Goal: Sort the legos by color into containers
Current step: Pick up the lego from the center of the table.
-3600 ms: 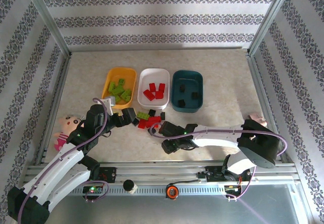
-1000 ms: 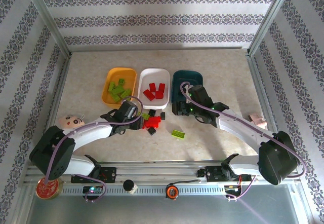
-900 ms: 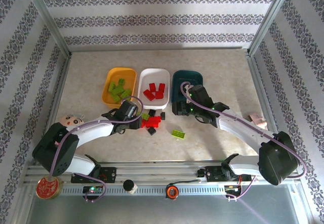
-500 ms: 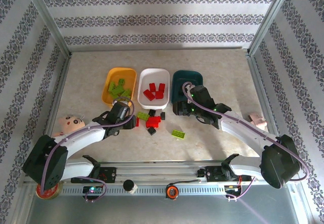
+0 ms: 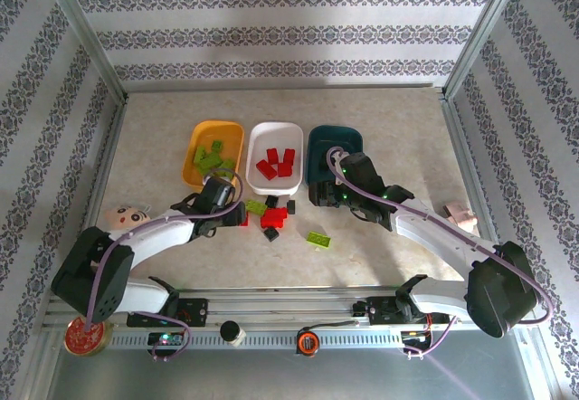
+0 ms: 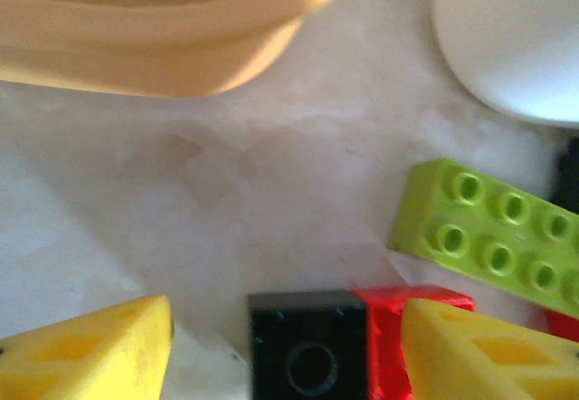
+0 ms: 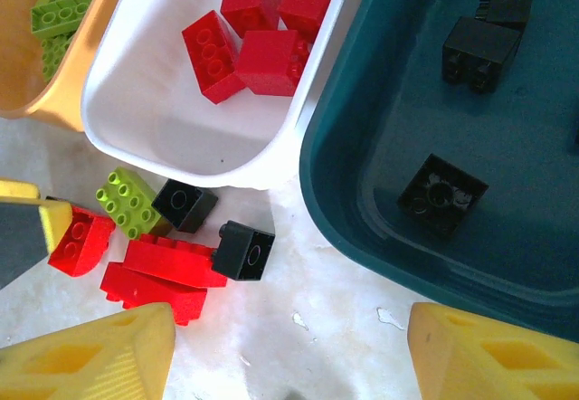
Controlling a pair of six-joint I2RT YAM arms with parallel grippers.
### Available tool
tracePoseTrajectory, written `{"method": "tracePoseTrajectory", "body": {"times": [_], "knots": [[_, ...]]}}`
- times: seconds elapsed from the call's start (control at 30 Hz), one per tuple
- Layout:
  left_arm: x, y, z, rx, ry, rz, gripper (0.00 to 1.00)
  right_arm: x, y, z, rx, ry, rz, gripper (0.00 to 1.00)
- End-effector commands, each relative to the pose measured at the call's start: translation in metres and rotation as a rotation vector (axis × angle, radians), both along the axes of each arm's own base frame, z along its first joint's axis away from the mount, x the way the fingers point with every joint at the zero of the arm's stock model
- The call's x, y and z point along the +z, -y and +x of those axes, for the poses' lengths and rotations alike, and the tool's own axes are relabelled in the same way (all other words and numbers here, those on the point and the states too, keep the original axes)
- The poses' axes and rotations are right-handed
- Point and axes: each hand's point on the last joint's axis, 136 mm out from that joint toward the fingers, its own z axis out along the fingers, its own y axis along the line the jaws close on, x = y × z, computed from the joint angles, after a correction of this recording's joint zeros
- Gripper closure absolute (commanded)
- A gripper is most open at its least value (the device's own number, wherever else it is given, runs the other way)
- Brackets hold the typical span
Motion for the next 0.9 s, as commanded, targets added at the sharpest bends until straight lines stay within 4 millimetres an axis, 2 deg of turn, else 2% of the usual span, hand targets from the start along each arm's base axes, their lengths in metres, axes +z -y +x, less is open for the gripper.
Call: {"method": "tracePoseTrajectory", "body": {"times": [0.0, 0.13, 0.27, 0.4, 0.5, 0.7, 0.87], "knots": [[0.017, -0.002, 0.023, 0.067, 0.090, -0.051, 0.34, 0.005, 0.002, -0.002, 0.007, 0.015, 0.014, 0.31], [0.019, -0.004, 0.027, 0.076, 0.102, -0.052, 0.32, 0.004, 0.005, -0.003, 0.004, 0.015, 0.012, 0.31], [0.008, -0.007, 0.028, 0.098, 0.071, -0.051, 0.30, 0.002, 0.005, -0.004, 0.010, 0.010, 0.014, 0.31], [-0.006, -0.019, 0.026, 0.148, 0.025, -0.022, 0.43, 0.004, 0.006, -0.006, 0.013, 0.015, 0.020, 0.31], [-0.012, -0.016, 0.022, 0.131, -0.021, -0.026, 0.46, 0.006, 0.008, -0.007, 0.009, 0.023, 0.022, 0.31], [-0.017, -0.003, -0.005, 0.066, -0.082, -0.050, 0.46, 0.007, 0.012, -0.007, -0.001, 0.030, 0.027, 0.31], [-0.021, 0.003, -0.034, 0.021, -0.121, -0.057, 0.36, 0.005, 0.012, -0.006, -0.005, 0.025, 0.033, 0.31]]}}
